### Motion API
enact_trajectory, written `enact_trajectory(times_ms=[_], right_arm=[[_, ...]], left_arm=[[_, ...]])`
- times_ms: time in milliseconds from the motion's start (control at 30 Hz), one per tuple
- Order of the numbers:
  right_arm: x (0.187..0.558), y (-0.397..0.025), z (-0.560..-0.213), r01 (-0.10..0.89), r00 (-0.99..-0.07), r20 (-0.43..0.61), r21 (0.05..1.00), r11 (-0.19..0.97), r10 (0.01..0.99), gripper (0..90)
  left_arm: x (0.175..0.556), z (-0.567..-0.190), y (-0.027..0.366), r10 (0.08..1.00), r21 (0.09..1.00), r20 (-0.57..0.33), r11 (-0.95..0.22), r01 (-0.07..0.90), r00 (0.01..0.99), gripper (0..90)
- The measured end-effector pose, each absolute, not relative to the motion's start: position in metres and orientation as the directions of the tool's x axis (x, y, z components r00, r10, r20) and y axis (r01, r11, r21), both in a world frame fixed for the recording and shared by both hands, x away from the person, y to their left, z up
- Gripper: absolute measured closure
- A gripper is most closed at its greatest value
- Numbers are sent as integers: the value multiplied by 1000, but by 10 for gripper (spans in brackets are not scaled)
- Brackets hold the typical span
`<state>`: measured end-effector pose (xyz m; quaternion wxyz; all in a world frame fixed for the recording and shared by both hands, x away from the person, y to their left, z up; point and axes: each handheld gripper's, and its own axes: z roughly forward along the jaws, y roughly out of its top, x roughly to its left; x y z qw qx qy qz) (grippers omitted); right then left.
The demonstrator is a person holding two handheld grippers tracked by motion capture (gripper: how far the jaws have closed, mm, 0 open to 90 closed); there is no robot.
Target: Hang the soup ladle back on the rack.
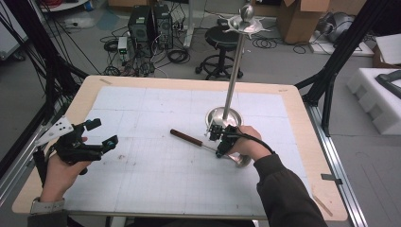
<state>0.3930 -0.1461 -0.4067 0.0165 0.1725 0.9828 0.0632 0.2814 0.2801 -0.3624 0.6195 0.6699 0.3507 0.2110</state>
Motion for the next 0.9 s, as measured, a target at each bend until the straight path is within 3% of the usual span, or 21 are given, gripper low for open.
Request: enact_trajectory(times_ms=[67,267,300,367,900], right_arm=[[393,-146,-407,322,-945,-10,121,939,326,812],[389,-144,-406,329,-942,-30,113,938,334,839],[385,-143,-405,375,-925,-24,99,922,379,839],[388,-147,-405,332,-939,-42,137,933,340,840],[373,-192,-368,352,-914,-31,435,828,405,841]], left_arm=[[281,-362,280,730,978,-151,13,208,666,18],[281,-362,281,733,979,-151,16,205,664,18],[281,-362,282,733,979,-151,17,205,663,18],[281,-362,282,734,978,-152,17,206,661,18],[280,-361,283,737,980,-148,20,198,659,18]])
